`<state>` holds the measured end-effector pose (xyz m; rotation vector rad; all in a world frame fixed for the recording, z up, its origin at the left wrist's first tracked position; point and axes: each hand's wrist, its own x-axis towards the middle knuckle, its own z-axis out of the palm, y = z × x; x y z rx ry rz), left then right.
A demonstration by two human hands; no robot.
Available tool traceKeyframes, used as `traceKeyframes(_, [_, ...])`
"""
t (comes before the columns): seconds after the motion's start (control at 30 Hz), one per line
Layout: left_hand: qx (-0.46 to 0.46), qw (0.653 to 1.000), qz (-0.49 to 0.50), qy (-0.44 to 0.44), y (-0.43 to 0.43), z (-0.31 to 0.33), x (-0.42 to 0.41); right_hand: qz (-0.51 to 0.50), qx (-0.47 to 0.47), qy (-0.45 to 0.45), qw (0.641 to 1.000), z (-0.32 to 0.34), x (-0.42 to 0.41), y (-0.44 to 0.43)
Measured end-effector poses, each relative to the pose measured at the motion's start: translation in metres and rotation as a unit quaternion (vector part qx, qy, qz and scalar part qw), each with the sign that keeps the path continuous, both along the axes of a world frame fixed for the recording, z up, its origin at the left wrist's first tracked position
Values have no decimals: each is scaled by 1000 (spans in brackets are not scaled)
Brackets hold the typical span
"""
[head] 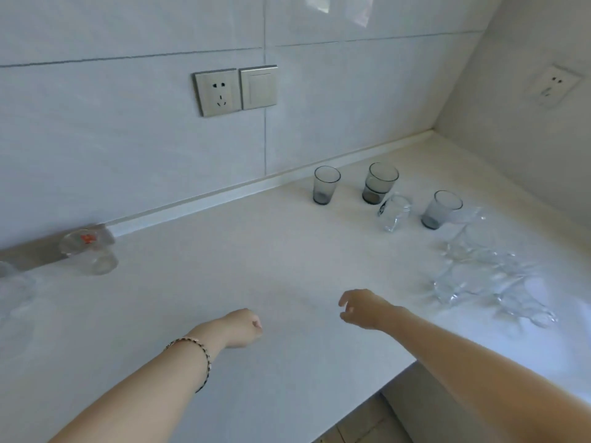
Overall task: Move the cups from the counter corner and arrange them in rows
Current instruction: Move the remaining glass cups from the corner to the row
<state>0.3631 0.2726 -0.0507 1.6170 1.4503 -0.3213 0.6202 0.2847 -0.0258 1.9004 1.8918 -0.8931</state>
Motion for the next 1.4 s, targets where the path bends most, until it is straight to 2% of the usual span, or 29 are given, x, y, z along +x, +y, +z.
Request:
traceKeyframes(0.13, [-5,1000,9,-14,11,3,80,-42,81,-12,996,13,94,15])
traceKeyframes(0.23, [-5,1000,1,-6,16,6,119,-53,137,-65,987,26,154,29])
traceKeyframes(0.3, [-8,1000,2,2,19,7,134,-32,131,-127,983,32,187,34])
traceKeyframes(0.4, [-14,1000,12,15,25,7,145,-15,63,-184,981,31,221,38])
traceKeyframes(0.5, [-22,999,30,18,29,6,147,-30,30,-134,990,16,235,35])
traceKeyframes(0.6, [-30,998,43,25,29,3,144,-56,71,-89,992,3,238,32])
traceKeyframes(0.73, [-38,997,57,32,28,-1,134,-58,76,-100,990,5,236,35])
traceKeyframes(0.87, [-44,995,83,35,21,-4,115,-17,84,-130,988,10,214,35])
traceKeyframes(1.03, [-50,989,136,40,4,-7,66,15,88,-87,992,12,149,40])
traceKeyframes(1.4, [-48,959,275,46,-61,-10,-133,208,97,-14,973,16,-106,37])
